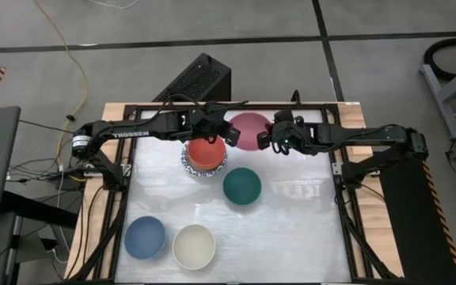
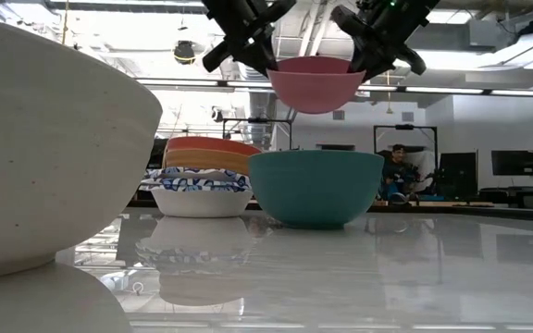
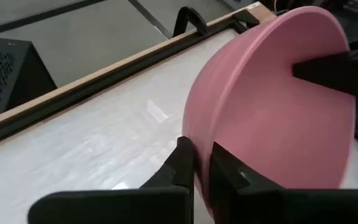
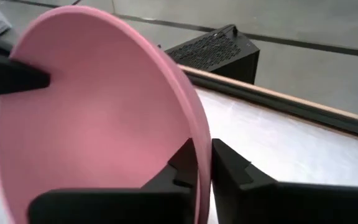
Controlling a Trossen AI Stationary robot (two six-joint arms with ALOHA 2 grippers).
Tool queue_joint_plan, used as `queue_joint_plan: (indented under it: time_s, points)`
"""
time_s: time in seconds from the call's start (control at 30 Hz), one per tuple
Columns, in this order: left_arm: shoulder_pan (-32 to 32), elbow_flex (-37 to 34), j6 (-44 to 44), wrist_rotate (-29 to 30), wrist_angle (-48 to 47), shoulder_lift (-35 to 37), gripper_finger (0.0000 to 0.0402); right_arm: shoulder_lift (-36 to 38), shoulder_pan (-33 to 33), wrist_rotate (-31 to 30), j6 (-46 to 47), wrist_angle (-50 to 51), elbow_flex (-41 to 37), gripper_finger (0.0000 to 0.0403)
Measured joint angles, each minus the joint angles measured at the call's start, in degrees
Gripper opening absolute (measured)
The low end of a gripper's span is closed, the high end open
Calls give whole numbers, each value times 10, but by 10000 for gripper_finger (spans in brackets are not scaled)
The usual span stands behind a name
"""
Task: Nest bowls inside each other
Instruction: Stack the pink bowl on top of the orange bowl
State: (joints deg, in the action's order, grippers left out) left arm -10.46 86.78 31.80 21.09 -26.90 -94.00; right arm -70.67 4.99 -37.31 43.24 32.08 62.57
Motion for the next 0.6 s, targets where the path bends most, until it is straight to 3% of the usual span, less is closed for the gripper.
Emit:
queue_joint_plan:
  time_s: [0.23,0.6]
  points:
    - [-9,0,-13,-15,-25,0,0,0,3,16,0,1,0,103]
    - [-38,0,-24,-66,-60,0,1,18,38,107,-62,-21,0,183]
